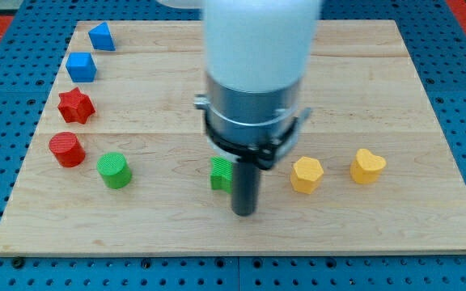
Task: Move the green star diagonal to the green circle
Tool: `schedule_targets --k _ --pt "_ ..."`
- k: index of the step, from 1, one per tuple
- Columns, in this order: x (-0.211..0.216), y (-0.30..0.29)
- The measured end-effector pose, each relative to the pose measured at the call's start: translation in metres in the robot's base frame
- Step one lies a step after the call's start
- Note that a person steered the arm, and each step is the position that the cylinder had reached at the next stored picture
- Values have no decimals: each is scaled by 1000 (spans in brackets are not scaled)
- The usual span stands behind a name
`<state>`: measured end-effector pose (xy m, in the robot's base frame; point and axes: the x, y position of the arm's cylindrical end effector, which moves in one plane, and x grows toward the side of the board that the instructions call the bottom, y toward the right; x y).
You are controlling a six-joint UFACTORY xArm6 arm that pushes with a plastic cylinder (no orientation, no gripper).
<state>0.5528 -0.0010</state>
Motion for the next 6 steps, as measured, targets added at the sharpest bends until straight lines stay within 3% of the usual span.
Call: schedule_targets --k 1,2,3,4,5,6 --pt "-90 24" --pt "-148 12" --pt "-90 53" --pt "-19 23" --pt "-61 -17" --pt "-165 -32"
